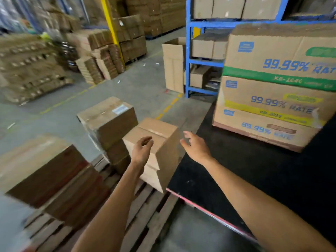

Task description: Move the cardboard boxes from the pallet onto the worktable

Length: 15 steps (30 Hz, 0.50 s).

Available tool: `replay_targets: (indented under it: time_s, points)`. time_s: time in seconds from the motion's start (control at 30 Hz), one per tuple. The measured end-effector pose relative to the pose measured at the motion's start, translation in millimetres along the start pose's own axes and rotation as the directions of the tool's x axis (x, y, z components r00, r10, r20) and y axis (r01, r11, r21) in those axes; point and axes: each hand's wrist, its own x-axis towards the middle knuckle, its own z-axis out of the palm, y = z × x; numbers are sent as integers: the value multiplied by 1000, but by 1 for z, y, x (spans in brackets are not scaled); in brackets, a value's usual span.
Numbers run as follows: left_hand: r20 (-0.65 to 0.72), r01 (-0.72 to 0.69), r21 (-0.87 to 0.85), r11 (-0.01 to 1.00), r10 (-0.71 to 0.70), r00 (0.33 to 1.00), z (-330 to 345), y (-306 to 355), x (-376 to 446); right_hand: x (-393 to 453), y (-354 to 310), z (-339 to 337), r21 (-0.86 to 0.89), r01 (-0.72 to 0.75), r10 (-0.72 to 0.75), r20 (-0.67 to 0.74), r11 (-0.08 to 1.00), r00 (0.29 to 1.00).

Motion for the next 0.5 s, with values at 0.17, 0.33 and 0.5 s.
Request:
replay_targets:
  time_s: [0.17,0.33,0.5]
  points:
    - [-168,115,-62,991,-124,978,-127,-57,-59,-28,-72,96,83,20,-41,266,996,963]
    - [-250,223,-163,961,-259,933,-223,-105,-97,-35,-120,185,71,55,-80,417,996,905]
    - [-388,268,-200,942,-328,862,-302,-147,-86,-3,-177,262,51,113,-122,566,992,815]
